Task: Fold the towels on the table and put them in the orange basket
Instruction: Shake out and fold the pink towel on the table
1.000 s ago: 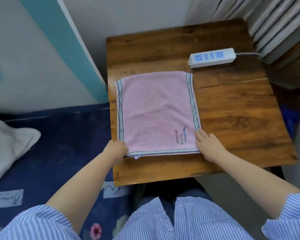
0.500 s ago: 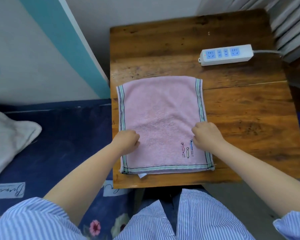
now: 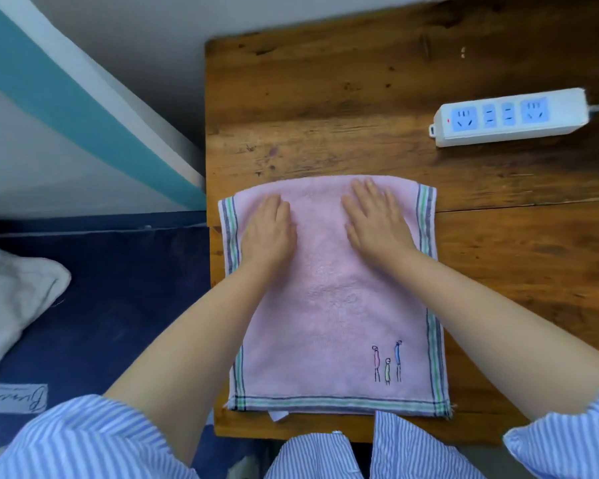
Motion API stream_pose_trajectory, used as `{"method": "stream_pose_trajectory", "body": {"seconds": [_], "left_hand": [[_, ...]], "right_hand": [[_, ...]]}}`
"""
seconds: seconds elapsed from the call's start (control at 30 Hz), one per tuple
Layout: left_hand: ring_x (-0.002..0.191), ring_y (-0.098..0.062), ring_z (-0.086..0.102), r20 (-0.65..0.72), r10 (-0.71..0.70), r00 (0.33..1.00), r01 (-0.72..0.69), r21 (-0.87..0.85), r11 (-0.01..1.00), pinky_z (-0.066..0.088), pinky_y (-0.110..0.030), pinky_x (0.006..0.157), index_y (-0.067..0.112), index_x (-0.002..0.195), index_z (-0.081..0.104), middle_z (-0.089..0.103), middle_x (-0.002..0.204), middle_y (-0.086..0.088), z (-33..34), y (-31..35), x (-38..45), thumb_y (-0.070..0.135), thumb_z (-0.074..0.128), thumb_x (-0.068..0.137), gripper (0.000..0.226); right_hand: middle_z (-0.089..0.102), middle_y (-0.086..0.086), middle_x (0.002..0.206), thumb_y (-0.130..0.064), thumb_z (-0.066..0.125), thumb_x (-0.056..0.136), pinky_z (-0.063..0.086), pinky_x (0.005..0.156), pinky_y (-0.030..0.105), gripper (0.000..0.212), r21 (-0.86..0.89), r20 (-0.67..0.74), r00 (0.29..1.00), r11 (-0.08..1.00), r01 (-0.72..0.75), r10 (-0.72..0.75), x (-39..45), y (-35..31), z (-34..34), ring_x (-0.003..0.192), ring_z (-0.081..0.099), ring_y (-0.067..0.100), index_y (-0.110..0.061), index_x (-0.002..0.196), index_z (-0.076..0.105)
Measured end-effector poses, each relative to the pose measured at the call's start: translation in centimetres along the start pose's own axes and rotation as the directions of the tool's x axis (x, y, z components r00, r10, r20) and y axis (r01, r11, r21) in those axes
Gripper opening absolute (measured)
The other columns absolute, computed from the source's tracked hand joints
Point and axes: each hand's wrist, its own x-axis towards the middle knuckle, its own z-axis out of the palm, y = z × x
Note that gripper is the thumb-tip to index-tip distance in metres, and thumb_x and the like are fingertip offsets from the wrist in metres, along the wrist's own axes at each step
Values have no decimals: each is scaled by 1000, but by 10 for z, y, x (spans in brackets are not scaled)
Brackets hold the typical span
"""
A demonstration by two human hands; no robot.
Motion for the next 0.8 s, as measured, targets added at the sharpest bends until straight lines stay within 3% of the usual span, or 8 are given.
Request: {"method": "stream_pose_trajectory", "body": {"seconds": [0.17, 0.27, 0.33, 0.47, 0.6, 0.7, 0.8], "left_hand": [[143, -23, 15, -24, -15, 1000, 16, 33, 999, 5, -33, 116, 3, 143, 23, 19, 154, -11, 17, -29, 13, 26, 37, 96, 54], [145, -22, 4, -29, -96, 995, 97, 50, 994, 1, -36, 116, 7, 146, 12, 8, 156, -8, 20, -53, 19, 39, 32, 96, 63], [145, -21, 3, -17, -72, 997, 73, 93, 993, -2, -38, 116, 8, 147, 11, 7, 157, -7, 20, -66, 27, 49, 25, 91, 70], [145, -20, 3, 1, 3, 1000, -3, 109, 994, -3, -40, 115, 9, 147, 11, 7, 157, -6, 16, -80, 38, 52, 19, 84, 77], [145, -19, 0, 27, 22, 999, -24, 94, 995, -3, -42, 116, 9, 147, 10, 4, 157, -5, 12, -84, 40, 49, 22, 92, 69], [145, -20, 3, 28, 22, 999, -24, 69, 997, -1, -44, 116, 9, 146, 17, 8, 157, -6, 7, -82, 42, 36, 31, 97, 58], [133, -30, 32, -90, 67, 994, -65, 22, 998, 19, -46, 111, 3, 133, 42, 39, 143, -15, -6, -76, 45, 24, 41, 91, 47]], "right_hand": [[2, 5, 156, -37, 31, 96, -7, 114, 35, 55, -48, 11, 1000, 999, 9, -8, 5, 36, 4, 144, -3, 21, -19, 145, 15], [1, 4, 156, -48, 17, 89, -7, 112, 31, 64, -51, 7, 998, 997, -65, 66, -1, 61, -2, 144, -4, 21, -21, 146, 11], [0, 3, 156, -49, 13, 86, -8, 110, 30, 67, -80, 19, 997, 994, -72, 74, 0, 71, -4, 144, -4, 20, -20, 146, 9], [1, 3, 156, -50, 13, 89, -10, 108, 33, 67, -105, 2, 990, 984, -143, 144, 6, 79, -8, 144, -4, 18, -17, 146, 7], [-2, 4, 156, -43, 21, 95, -9, 112, 40, 61, -113, 21, 983, 977, -179, 182, 8, 75, -12, 144, -7, 19, -15, 146, 4], [17, 8, 154, -30, 33, 95, 2, 115, 45, 54, -85, -43, 983, 979, -183, 180, 13, 68, -23, 143, 11, 23, -10, 144, 19], [49, 14, 131, -16, 51, 86, 30, 106, 47, 53, -61, -144, 975, 982, -181, 171, 21, 64, -38, 122, 43, 31, -8, 136, 36]]}}
